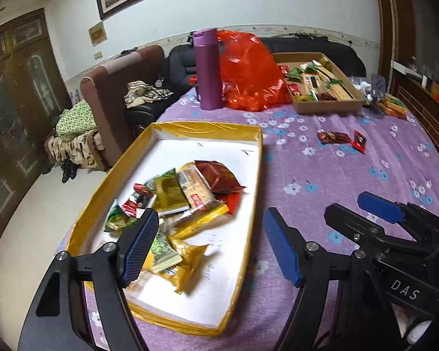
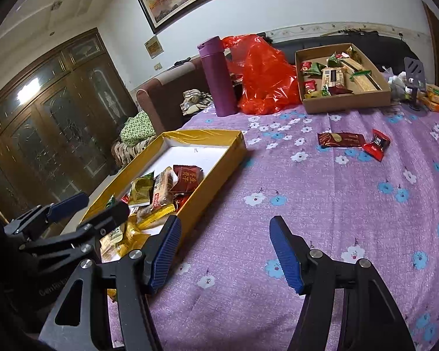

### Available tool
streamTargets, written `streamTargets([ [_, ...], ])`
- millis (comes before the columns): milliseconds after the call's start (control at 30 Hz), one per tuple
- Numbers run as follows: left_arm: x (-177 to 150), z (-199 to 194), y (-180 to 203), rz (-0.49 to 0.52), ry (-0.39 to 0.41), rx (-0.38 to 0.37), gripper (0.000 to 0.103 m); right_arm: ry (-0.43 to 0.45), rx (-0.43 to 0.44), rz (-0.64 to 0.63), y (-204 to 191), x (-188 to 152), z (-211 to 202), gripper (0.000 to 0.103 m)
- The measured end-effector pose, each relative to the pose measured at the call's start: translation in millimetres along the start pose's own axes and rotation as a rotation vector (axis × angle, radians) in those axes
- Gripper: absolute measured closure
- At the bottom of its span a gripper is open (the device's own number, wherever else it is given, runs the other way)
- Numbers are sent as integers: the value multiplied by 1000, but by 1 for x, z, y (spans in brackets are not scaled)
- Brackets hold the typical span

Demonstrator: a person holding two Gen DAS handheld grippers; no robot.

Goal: Organize snacks
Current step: 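Move both grippers back toward the remaining red snacks on the tablecloth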

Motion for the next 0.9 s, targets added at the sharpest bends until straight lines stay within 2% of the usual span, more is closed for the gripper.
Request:
streamTargets([
  [900, -9, 17, 14, 13, -56, -42, 29, -25, -29, 33, 14, -4, 5, 37],
])
Point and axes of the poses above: each gripper's, at about its wrist camera, not at the fingertips, and z roughly the way its jaws point, y to its right, x to its top, the point moved 9 cm from there along z, roughly the way its jaws point, and after that the axes turned 6 degrees about y, right-handed, at the moved point
